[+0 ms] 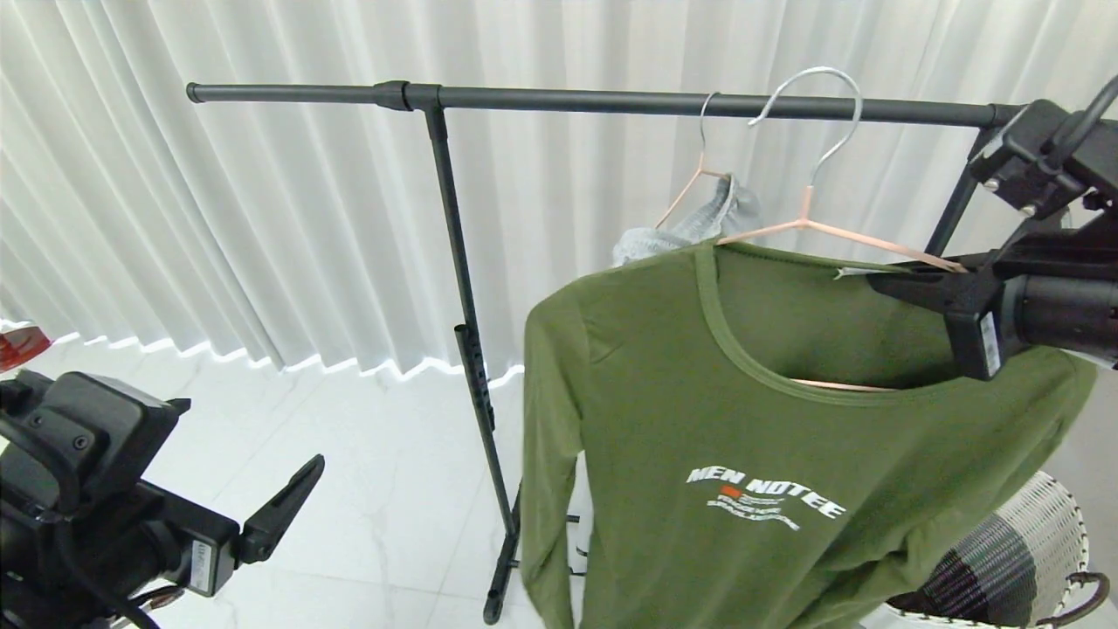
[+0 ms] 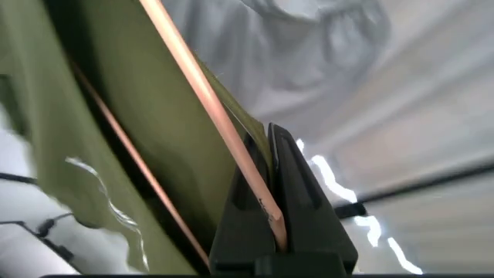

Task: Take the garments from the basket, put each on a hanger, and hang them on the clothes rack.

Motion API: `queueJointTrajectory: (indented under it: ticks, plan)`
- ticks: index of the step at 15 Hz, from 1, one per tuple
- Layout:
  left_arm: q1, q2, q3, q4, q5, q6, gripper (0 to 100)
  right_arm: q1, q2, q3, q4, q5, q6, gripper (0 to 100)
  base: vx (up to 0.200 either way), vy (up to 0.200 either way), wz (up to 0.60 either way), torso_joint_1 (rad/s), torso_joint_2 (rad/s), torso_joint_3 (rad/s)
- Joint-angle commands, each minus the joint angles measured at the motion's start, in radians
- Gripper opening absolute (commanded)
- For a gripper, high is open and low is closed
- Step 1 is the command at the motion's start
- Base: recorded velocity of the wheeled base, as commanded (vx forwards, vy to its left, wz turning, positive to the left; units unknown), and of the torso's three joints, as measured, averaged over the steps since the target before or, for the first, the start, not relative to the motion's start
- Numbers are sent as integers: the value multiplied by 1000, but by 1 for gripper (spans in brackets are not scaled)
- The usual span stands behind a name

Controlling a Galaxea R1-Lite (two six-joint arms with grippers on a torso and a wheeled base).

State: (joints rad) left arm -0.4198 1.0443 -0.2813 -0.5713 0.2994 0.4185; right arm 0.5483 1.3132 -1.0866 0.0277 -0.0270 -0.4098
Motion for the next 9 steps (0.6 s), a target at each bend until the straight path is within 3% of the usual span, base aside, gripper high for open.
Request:
queueJointTrajectory:
  ticks: [1, 4, 6, 9]
  plan:
    - [-2, -15, 4, -1, 0, 2, 100, -79, -86, 7, 83, -30, 2, 0, 0, 0, 0, 0, 0, 0]
    - [-14, 11, -3, -1, 1, 5, 100, -183, -180, 30, 218, -82, 5, 0, 0, 0, 0, 0, 0, 0]
    - [21, 10, 8, 1, 17, 92, 100, -300, -249, 77, 233, -108, 5, 0, 0, 0, 0, 0, 0, 0]
    - [55, 26, 10, 1, 15, 112, 100, -476, -284, 74, 268, -133, 5, 0, 0, 0, 0, 0, 0, 0]
